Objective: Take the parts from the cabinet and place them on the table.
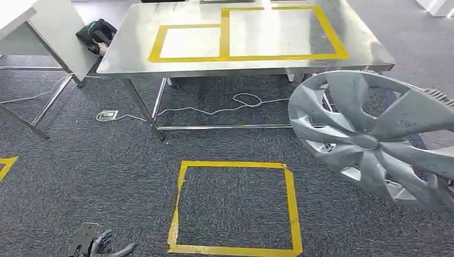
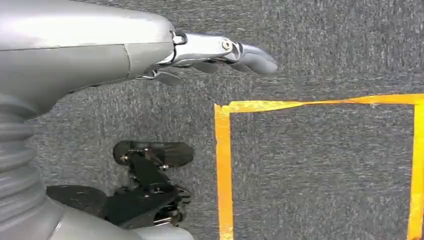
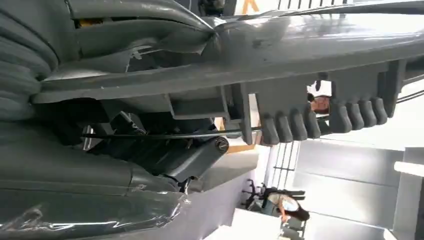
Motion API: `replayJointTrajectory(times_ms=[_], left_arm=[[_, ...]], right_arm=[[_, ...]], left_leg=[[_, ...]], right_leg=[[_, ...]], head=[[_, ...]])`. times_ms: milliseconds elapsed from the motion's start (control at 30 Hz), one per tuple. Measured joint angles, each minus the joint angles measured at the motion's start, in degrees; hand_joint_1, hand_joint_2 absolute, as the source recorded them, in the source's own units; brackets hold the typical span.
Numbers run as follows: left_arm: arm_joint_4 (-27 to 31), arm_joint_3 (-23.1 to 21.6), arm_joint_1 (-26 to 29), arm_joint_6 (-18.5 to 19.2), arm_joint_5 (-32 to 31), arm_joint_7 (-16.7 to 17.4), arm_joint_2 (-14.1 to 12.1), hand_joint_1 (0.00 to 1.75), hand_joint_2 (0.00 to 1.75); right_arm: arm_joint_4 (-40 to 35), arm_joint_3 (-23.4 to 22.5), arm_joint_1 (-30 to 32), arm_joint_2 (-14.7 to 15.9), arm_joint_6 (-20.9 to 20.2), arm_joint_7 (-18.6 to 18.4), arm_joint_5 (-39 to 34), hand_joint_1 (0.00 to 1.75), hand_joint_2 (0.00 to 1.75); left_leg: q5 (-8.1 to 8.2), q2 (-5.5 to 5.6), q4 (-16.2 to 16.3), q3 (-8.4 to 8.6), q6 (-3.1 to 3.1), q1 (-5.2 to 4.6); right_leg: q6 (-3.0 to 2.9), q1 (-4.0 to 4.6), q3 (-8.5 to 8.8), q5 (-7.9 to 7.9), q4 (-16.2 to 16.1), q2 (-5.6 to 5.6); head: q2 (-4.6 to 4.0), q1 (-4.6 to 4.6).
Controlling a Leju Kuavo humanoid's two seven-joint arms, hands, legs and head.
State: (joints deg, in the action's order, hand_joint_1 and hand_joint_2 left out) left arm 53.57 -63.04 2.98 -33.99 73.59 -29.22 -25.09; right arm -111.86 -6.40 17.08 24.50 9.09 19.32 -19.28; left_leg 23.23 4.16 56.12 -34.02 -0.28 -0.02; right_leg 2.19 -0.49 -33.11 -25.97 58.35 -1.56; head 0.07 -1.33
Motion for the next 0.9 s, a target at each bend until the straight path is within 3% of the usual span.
replayJointTrajectory(times_ms=[900], left_arm=[[-0.7, 1.1, 0.0, 1.2, -1.3, 1.0, 0.6, 0.0, 1.75]], right_arm=[[0.0, -0.7, 0.3, -0.1, 0.9, 0.0, 0.9, 1.75, 1.75]], left_leg=[[0.0, -0.03, 0.1, -0.09, 0.02, -0.38]], right_leg=[[0.08, -0.42, 0.02, 0.13, -0.1, 0.01]], head=[[0.0, 0.0]])
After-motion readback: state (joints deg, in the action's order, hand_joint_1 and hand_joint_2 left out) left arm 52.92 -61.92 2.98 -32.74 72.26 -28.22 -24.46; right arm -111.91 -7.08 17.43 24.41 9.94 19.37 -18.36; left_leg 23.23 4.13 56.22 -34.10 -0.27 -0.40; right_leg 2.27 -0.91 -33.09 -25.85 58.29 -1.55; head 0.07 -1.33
